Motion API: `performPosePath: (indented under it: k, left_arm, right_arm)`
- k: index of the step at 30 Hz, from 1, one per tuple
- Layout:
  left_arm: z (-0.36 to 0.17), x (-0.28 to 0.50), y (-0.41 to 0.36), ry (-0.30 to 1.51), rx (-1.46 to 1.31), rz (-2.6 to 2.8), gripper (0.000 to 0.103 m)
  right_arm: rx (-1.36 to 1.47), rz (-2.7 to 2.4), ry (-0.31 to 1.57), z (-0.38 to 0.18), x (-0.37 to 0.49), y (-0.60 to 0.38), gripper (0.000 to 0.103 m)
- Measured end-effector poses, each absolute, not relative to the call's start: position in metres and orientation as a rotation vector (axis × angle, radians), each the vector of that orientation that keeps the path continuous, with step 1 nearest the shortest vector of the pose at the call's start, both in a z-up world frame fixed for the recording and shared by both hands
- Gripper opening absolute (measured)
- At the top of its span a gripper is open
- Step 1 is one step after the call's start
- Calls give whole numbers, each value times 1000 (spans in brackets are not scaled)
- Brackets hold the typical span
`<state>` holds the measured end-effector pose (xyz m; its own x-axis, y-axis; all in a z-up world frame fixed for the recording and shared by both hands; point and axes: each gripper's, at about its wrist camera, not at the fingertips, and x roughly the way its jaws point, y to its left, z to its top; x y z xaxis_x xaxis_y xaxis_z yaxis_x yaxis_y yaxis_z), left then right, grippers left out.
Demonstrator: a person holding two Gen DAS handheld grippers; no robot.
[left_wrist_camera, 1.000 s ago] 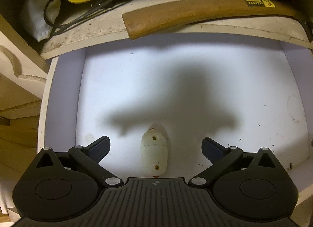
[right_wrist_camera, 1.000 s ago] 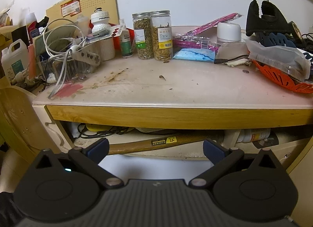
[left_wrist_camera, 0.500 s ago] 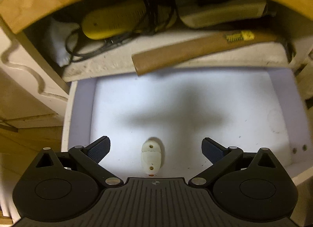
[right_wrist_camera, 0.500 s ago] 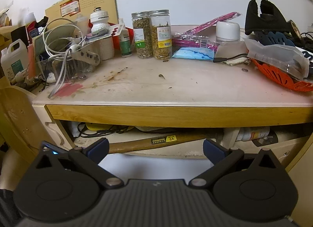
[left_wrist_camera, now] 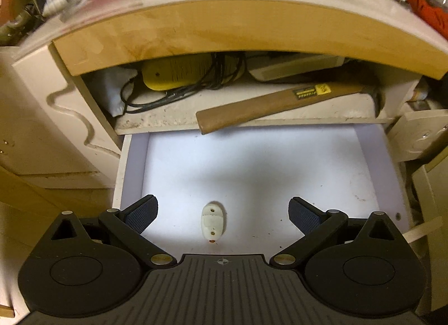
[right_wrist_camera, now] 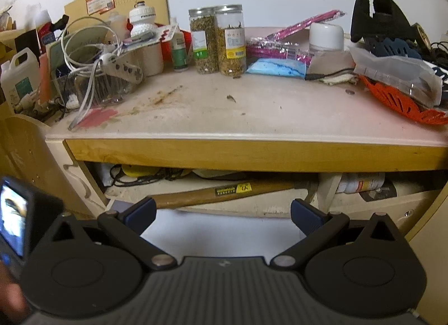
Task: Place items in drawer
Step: 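Raise the left tool away from the white item in the drawer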
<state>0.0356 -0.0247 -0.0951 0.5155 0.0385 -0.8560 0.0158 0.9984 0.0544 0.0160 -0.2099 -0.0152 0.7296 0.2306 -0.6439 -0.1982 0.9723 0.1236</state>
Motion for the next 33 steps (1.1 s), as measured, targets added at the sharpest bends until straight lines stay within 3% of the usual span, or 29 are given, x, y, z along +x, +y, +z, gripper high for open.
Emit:
performPosePath:
  k: [20, 33]
  left_arm:
    - [-51, 5, -21, 904, 37, 21, 103]
    - [-62, 10, -20, 971, 52, 37, 103]
  right_arm:
    - [10, 207, 883, -40, 19, -206, 103]
    - [-7, 175, 1152, -80, 28, -204, 103]
